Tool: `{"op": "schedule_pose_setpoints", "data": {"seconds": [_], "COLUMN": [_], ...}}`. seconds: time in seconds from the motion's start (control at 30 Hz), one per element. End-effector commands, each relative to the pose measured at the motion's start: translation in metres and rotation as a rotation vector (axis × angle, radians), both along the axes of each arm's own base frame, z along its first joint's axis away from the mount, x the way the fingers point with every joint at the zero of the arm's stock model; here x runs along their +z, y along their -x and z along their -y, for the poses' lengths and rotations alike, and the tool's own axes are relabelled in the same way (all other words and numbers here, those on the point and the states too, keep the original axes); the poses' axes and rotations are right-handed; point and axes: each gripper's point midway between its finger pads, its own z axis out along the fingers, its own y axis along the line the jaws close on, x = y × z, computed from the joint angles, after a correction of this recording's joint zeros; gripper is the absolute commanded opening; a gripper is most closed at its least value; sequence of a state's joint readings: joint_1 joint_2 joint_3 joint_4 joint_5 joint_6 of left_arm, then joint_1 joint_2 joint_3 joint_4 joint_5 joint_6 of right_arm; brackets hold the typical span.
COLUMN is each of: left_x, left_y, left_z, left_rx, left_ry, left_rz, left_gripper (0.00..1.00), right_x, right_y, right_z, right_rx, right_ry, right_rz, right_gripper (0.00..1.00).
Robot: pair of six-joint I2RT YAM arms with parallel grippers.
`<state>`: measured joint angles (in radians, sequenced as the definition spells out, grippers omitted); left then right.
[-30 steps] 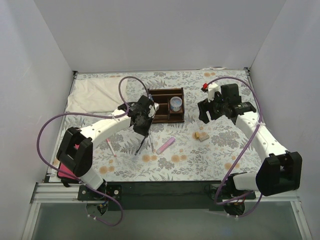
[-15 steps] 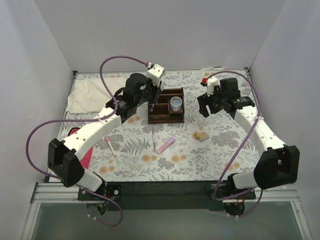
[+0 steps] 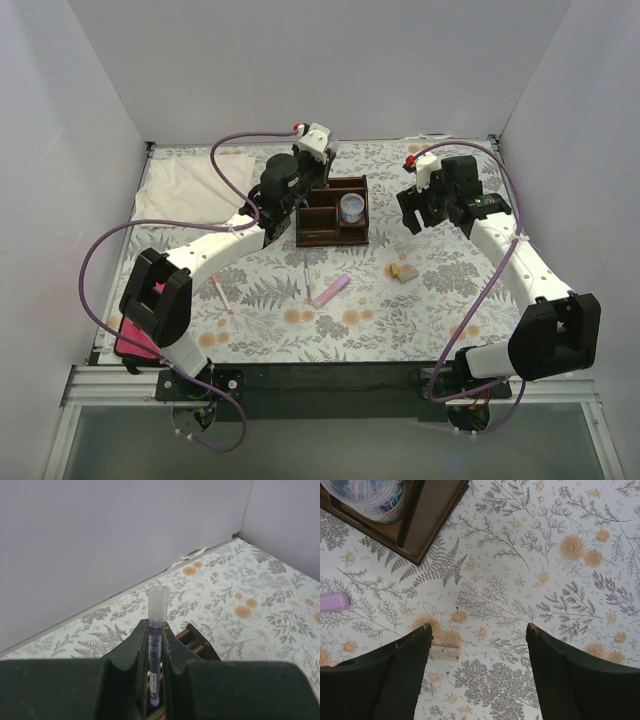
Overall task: Sort the stationery into containers
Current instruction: Place the pen in the storage box.
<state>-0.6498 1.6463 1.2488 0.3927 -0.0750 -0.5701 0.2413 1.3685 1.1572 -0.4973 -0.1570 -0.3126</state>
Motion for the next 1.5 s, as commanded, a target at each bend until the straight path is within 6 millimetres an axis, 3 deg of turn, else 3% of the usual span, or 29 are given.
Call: {"op": "schedule_pose_setpoints", "data": {"seconds": [0.0,0.2,0.37,0.8,1.47], "left_x": [0.046,0.032,0.002,-0.043,-0.066], "left_y": [-0.005,-0.008,-0.01,-0.019,-0.022], "left_z": [-0.011,-0.018,-0.025,-0.038,-0.063], "left_rx": [0.056,0.094,0.138,0.215,0.299], "left_ry": [0.126,0.168,0.182,0.134,0.096], "left_rz": [0.142,0.112,0.044,0.037,0.007], "left_gripper": [0.0,0.0,0.0,0.0,0.0], "right_x": [0.017,0.014,0.014,0.011,0.004], "right_y": [-0.003,-0.006,-0.009,-0.007,-0.01], "right_z": [0.006,0.006,0.006,0.007,0.002], "right_rx": [-0.02,-0.02,-0.018,-0.017,-0.007], "right_ry": [0.004,0.008,0.017,0.022,0.008], "right_rz": [0.059,0.049,0.05,0.035,0.013], "right_gripper": [0.81,0.81,0.81,0.82,0.81]}}
